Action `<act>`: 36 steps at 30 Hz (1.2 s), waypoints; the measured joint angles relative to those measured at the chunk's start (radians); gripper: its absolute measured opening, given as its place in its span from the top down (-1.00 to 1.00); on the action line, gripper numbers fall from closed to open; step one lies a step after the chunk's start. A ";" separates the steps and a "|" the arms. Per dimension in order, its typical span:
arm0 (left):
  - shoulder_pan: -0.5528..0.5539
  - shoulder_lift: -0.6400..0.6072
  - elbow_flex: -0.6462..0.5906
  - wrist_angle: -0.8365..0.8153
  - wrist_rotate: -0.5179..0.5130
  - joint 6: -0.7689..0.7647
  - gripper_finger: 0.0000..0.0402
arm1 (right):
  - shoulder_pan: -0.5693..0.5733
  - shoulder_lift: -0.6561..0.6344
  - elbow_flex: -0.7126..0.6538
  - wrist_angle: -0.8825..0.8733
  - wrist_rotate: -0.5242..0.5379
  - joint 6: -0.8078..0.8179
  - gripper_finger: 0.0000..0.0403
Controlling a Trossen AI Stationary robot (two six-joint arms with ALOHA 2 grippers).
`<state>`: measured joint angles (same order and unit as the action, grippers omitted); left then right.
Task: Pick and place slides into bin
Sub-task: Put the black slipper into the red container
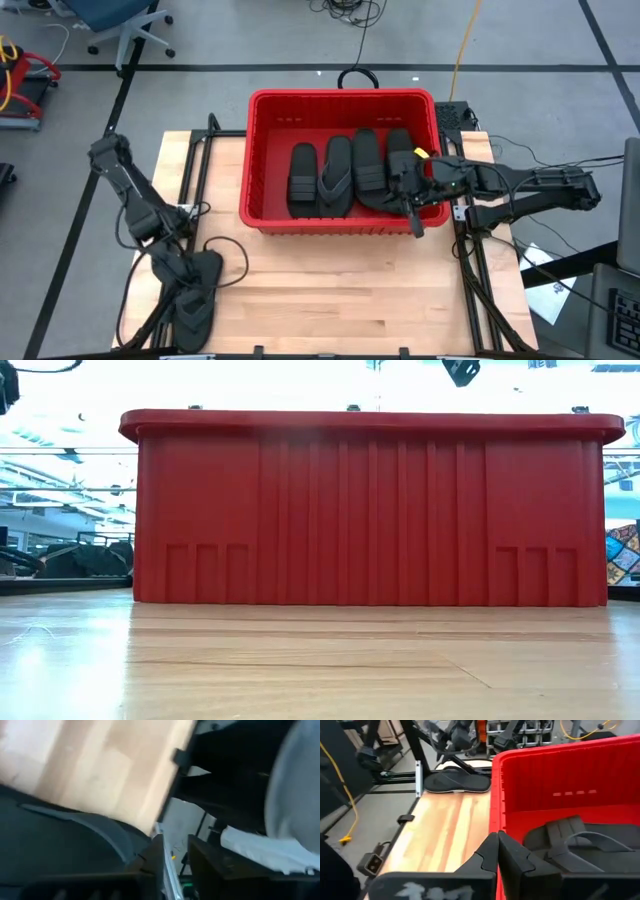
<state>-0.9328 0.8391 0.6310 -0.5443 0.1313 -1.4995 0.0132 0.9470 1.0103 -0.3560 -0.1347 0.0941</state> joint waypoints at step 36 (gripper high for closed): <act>0.001 0.244 -0.140 0.136 0.103 -0.211 -0.05 | 0.000 0.001 -0.001 0.037 0.000 0.080 1.00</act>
<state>-0.9321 1.0836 0.4911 -0.4082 0.2344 -1.7108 0.0132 0.9476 1.0096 -0.3189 -0.1345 0.1741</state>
